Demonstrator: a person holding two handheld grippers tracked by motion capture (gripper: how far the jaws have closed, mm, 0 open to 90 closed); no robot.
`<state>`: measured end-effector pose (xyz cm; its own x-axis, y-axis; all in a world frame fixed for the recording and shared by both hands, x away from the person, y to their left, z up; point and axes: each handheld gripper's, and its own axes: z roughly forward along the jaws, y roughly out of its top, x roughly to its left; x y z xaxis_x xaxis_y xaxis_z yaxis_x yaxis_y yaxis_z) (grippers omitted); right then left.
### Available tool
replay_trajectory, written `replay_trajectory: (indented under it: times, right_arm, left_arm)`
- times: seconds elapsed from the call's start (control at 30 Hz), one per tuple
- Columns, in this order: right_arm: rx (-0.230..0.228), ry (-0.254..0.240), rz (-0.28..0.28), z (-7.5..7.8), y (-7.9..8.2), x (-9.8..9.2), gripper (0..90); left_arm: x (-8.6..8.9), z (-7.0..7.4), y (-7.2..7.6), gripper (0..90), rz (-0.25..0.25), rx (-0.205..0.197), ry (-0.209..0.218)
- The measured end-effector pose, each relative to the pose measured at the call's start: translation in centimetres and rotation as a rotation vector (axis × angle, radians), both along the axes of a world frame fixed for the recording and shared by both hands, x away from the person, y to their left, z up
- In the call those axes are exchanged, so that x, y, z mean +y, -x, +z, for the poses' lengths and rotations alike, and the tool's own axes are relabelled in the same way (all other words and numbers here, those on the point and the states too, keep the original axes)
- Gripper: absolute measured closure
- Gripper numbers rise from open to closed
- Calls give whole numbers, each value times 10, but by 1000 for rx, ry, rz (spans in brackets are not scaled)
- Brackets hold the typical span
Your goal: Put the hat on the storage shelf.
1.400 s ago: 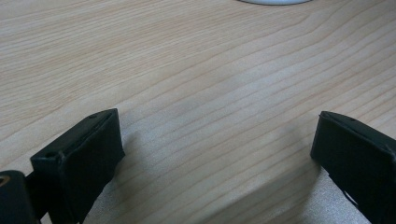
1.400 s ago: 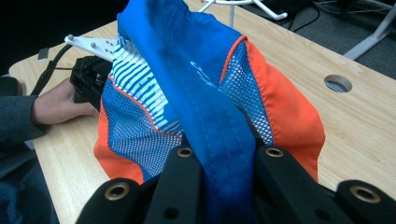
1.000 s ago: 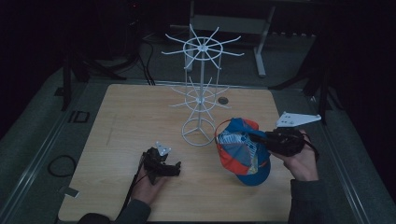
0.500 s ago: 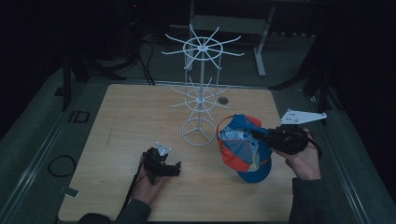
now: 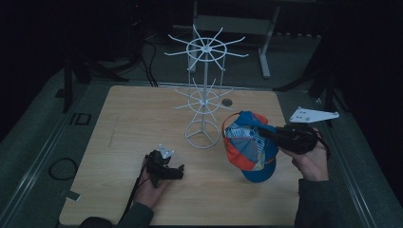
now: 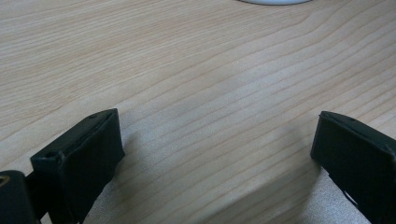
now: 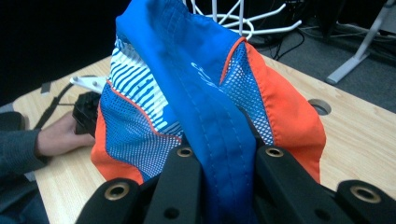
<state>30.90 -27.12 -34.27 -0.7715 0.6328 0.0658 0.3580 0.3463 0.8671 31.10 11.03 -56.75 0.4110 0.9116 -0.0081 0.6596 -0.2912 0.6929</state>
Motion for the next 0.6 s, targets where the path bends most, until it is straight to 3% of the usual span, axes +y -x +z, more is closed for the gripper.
replay_trajectory:
  times: [0.1, 0.6]
  right_arm:
    - [-8, -28, -6, 3, 0, -2, 842]
    - [-29, -43, -23, 14, -3, -3, 841]
  left_arm:
    - [0, 0, 0, 26, 0, 0, 0]
    - [0, 0, 0, 26, 0, 0, 0]
